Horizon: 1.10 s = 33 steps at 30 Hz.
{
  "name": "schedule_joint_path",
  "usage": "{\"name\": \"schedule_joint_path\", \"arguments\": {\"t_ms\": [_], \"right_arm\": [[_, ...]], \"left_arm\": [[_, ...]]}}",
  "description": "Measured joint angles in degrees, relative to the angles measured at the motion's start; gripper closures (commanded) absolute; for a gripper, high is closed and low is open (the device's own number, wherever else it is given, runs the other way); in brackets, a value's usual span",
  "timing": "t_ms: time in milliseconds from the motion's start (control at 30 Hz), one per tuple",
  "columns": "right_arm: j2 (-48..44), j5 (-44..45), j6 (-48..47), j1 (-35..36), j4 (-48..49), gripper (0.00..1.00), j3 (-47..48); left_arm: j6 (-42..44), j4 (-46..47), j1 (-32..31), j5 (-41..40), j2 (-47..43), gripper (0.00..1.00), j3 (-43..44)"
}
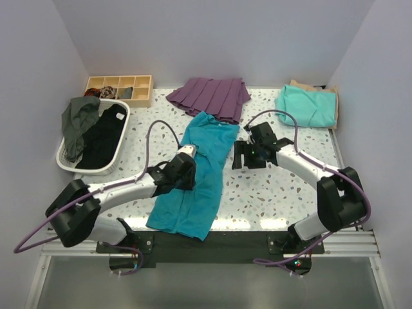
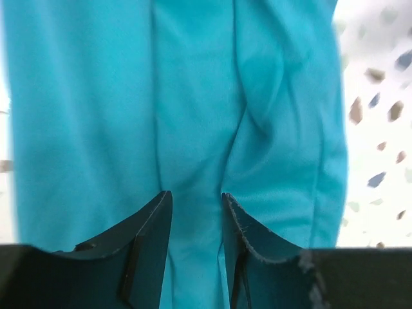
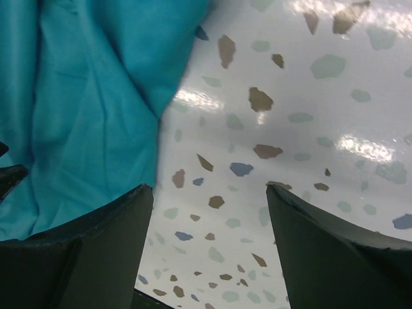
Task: Fold and stack the t-shirts
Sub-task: Rotate the tshirt 90 degrees
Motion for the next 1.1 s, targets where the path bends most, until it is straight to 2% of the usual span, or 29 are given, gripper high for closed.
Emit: {"name": "schedule_joint_path", "arguments": {"t_ms": [133, 233, 433, 700, 1100], "right_arm": [[0.37, -5.4, 0.5, 0.68, 2.16, 0.25, 2.93], [1.9, -8.87, 0.46, 2.95, 3.74, 0.26, 5.57], [8.0, -13.16, 0.48, 12.09, 5.92, 0.26, 9.4], [11.47, -14.95, 3.28, 22.16, 7.63, 0.27, 8.92], [9.42, -11.61, 10.36, 26.29, 9.79, 0.24, -2.45]], "left_arm": [[0.02, -5.84, 0.0, -6.75, -7.39, 0.5, 4.11], [-0.02, -8.7, 0.0, -12.7, -11.96, 0.42, 7.98], [-2.12, -13.18, 2.32, -20.37, -12.94, 0.42, 10.19], [-4.94, -15.72, 8.11, -19.12, -11.15, 0.42, 4.68], [-4.96, -15.41, 8.15, -14.4, -12.02, 0.42, 2.43]]}}
